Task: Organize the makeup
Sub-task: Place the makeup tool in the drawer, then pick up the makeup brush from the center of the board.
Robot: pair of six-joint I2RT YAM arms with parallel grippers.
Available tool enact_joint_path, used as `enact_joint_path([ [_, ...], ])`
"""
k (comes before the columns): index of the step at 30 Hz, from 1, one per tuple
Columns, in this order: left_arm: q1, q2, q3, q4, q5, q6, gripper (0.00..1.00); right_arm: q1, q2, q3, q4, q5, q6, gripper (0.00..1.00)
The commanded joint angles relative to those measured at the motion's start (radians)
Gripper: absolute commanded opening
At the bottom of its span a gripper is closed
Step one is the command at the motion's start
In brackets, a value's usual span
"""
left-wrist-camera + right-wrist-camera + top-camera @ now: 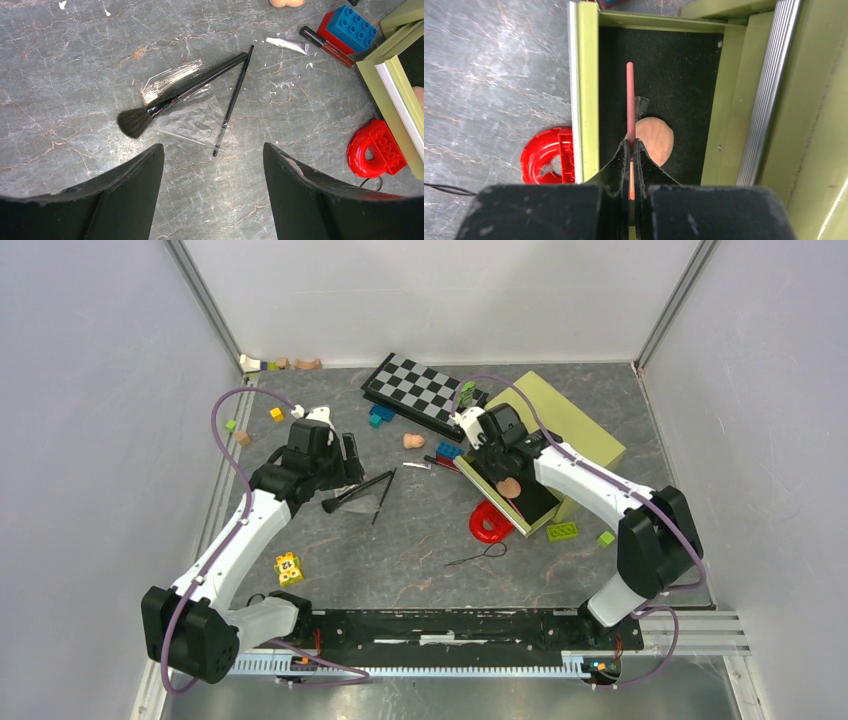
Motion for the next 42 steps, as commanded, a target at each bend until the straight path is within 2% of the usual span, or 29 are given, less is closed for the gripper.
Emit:
enact_joint_path([
  [1,0.008,-0.017,-0.005,0.031,0.013,0.030,0.79,-0.019,0.021,-0.022,0.010,0.026,-0.034,0.00],
  [24,0.010,-0.011,-0.005,0.031,0.024,0.030,0.79,-0.042,0.162,-0.083,0.070,0.040,-0.024,0.02],
  [29,0.010,-0.013,-0.005,0.031,0.023,0.031,0.79,-0.042,0.141,-0.082,0.078,0.041,-0.017,0.08],
  [35,0.011,-0.012,-0.005,0.030,0.022,0.031,0.79,-0.042,0.106,-0.073,0.076,0.046,-0.015,0.21],
  [42,0.012,-0.017,-0.007,0.032,0.020,0.033,0.79,-0.042,0.071,-0.064,0.065,0.056,-0.012,0.28],
])
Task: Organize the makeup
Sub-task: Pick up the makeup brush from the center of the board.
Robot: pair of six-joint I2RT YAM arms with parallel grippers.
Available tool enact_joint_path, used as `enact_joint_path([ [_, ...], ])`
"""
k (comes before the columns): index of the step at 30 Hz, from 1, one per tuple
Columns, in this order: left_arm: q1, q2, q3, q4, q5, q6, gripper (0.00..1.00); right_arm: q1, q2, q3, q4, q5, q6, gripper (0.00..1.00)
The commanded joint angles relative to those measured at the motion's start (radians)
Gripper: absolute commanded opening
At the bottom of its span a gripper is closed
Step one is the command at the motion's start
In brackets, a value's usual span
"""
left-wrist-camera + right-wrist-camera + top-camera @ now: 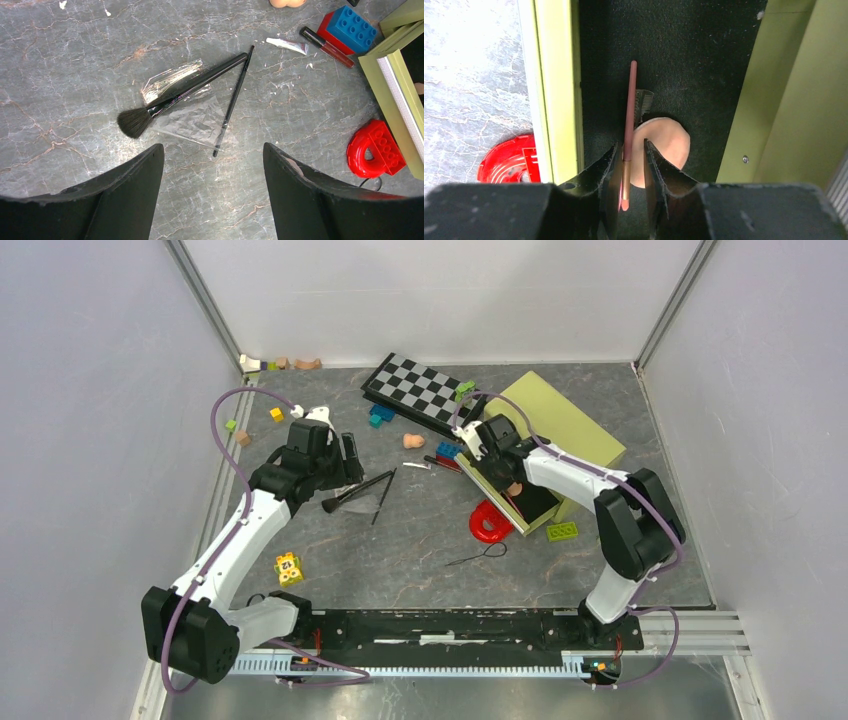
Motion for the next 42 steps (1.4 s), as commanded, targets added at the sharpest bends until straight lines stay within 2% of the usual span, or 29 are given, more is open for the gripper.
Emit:
enact_joint_path([
  [1,0.007,-0.017,-0.007,0.030,0.014,0.033,0.79,-0.001,-0.064,0.011,-0.005,0.018,0.010,0.29],
  [10,0.010,-0.008,-0.005,0.031,0.019,0.039,0.79,-0.002,-0.151,0.111,-0.082,0.051,0.012,0.36],
  [16,0.015,-0.004,-0.008,0.038,0.012,0.049,0.79,-0.001,-0.248,0.105,-0.080,0.125,0.058,0.39],
  [19,0.015,0.013,-0.011,0.044,0.026,0.058,0.79,0.000,-0.300,0.077,-0.064,0.084,0.084,0.40],
  [24,0.004,0.100,-0.004,0.060,0.140,0.070,0.74,0.000,-0.397,0.008,-0.038,-0.004,0.134,0.41],
  [28,-0.053,0.181,0.022,0.079,0.101,0.050,0.73,0.001,-0.480,-0.073,-0.005,-0.096,0.172,0.41],
  [35,-0.268,0.406,0.105,0.069,-0.057,0.014,0.71,0.002,-0.593,-0.194,0.023,-0.141,0.204,0.42],
  [42,-0.287,0.521,0.122,0.108,-0.145,-0.014,0.65,0.001,-0.646,-0.238,0.013,-0.138,0.192,0.43],
])
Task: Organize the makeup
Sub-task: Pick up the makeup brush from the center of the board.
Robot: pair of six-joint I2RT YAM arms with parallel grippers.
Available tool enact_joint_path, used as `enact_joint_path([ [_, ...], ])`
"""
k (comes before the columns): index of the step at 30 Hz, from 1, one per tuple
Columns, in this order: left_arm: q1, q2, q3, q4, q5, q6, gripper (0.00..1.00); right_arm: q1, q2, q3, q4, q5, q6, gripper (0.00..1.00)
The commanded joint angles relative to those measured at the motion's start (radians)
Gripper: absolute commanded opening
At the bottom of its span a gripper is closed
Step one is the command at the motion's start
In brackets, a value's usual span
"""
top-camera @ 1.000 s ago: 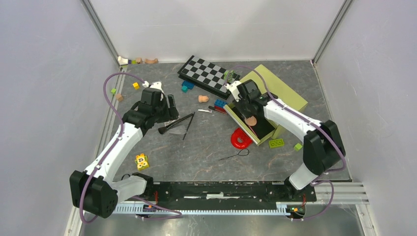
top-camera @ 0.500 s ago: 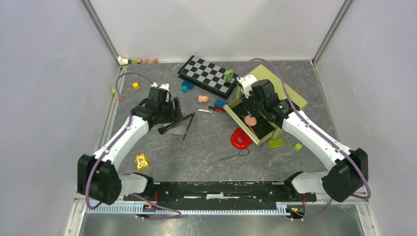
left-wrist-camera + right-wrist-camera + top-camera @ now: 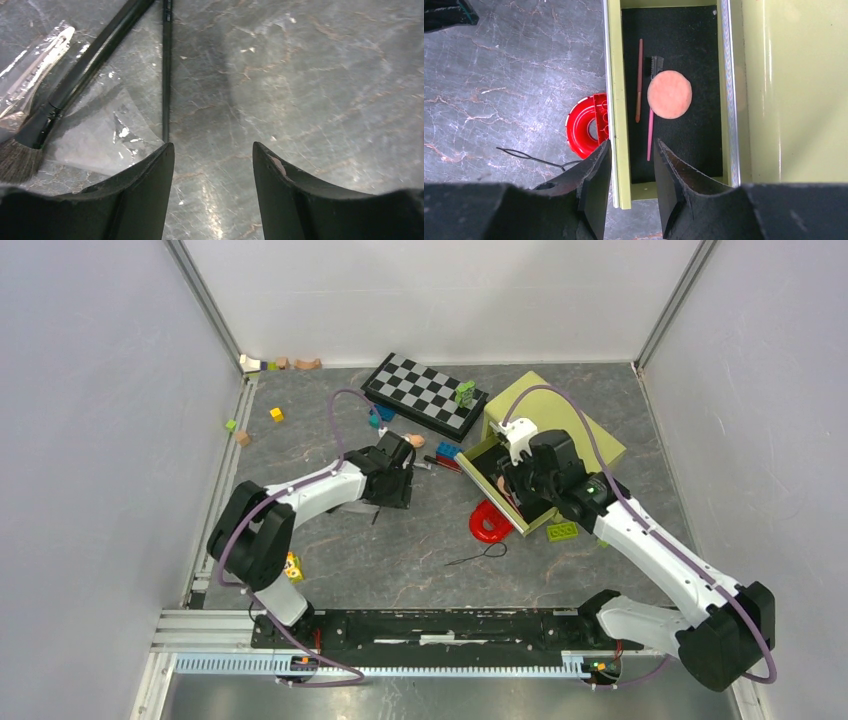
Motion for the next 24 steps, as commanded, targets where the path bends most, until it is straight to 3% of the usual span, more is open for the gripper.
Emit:
enact_joint_path([
  [1,0.006,0.022,0.044,0.041,-0.105,-0.025,0.65,0.002,-0.040,-0.020,0.030,-0.012,0.007,0.43],
  [14,0.013,0.122,0.070,0.047,-0.139,-0.015,0.63,0.002,-0.022,-0.024,0.037,-0.015,0.002,0.43],
  [20,0.036,0.159,0.061,0.066,-0.104,-0.034,0.62,0.002,-0.020,-0.027,0.037,-0.043,0.002,0.43],
  [24,0.036,0.171,0.036,0.085,-0.051,-0.040,0.56,0.002,-0.026,-0.027,0.035,-0.040,0.002,0.43],
])
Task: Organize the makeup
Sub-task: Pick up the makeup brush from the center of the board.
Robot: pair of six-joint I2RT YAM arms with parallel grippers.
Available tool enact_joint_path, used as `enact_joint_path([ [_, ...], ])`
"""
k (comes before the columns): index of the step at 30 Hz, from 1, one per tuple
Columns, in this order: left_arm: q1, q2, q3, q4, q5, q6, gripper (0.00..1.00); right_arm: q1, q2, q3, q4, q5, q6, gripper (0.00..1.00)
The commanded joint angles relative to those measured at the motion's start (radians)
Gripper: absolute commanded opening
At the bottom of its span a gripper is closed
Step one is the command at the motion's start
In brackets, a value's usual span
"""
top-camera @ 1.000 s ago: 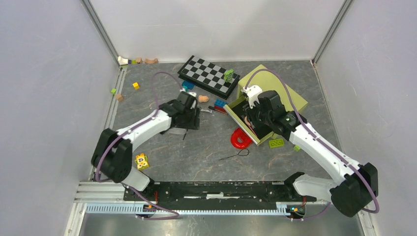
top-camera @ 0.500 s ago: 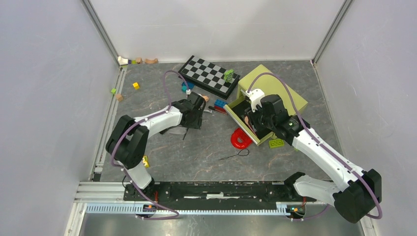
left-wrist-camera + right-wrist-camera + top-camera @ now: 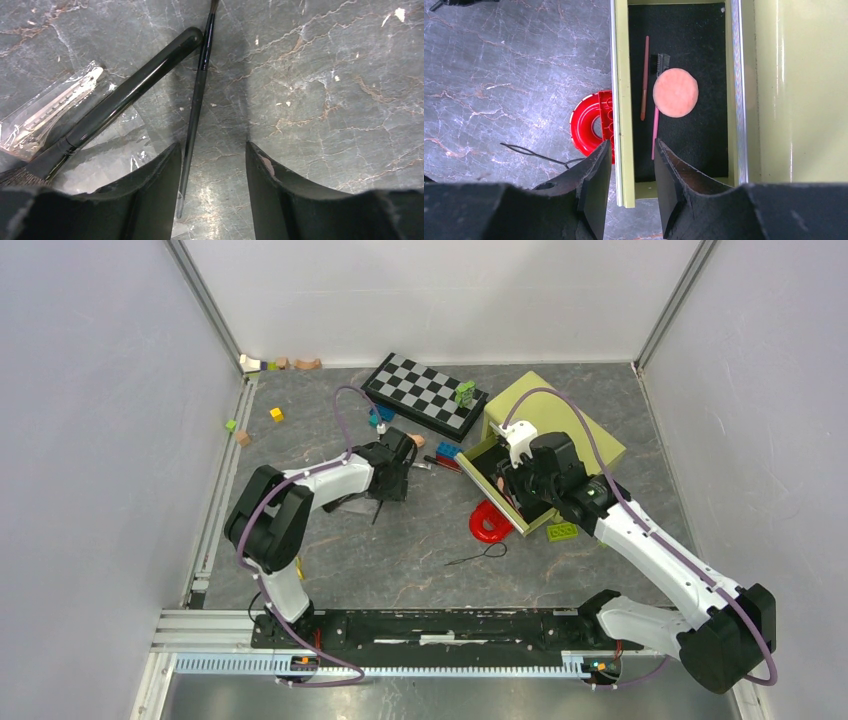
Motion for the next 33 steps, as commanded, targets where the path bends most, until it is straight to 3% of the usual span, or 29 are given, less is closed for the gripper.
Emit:
enact_joint_path([
  [1,0.005,0.033,-0.022,0.047,0.058,-0.034,0.54,0.002,-0.006,-0.002,0.028,-0.014,0.002,0.43],
  [22,-0.075,0.038,-0.070,0.068,0.075,-0.027,0.03,0.002,-0.020,-0.015,0.026,-0.011,0.013,0.44],
  [29,-0.083,-0.060,-0.039,0.052,0.120,-0.027,0.02,0.001,-0.040,-0.018,0.027,-0.001,0.024,0.44],
  [33,-0.109,-0.152,-0.028,0.091,0.222,-0.019,0.02,0.001,-0.063,-0.014,0.041,0.049,0.089,0.47],
])
